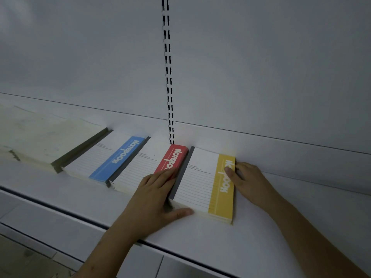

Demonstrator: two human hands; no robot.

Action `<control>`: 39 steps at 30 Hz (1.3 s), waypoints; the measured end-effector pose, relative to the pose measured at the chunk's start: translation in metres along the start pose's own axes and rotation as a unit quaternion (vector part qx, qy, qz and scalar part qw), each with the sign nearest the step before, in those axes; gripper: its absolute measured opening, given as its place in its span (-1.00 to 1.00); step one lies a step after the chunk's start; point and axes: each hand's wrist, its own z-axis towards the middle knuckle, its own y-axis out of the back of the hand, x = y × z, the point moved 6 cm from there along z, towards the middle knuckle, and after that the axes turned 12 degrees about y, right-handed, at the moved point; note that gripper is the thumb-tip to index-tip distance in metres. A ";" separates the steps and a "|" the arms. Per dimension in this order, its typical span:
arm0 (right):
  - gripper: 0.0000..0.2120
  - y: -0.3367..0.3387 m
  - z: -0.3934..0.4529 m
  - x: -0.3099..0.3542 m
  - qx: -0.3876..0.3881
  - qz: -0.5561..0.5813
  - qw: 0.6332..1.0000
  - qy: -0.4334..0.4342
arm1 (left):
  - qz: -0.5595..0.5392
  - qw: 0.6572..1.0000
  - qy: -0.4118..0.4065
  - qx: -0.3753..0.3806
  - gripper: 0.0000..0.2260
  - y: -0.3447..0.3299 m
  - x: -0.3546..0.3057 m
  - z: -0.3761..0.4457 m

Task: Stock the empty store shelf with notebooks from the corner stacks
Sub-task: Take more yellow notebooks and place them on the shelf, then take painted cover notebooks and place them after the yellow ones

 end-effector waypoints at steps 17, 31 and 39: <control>-0.63 0.254 -0.131 -0.021 -0.240 -0.041 0.968 -0.057 | -0.251 0.929 -0.236 0.137 -0.54 -0.055 -0.279 0.011; -0.57 0.415 -0.356 -0.195 -0.306 -0.171 0.911 -0.217 | -0.307 0.874 -0.252 0.279 -0.59 -0.172 -0.526 -0.011; -0.33 0.422 -0.394 -0.315 -0.103 -0.117 0.929 -0.335 | -0.485 0.847 -0.026 0.218 -0.86 -0.204 -0.639 0.019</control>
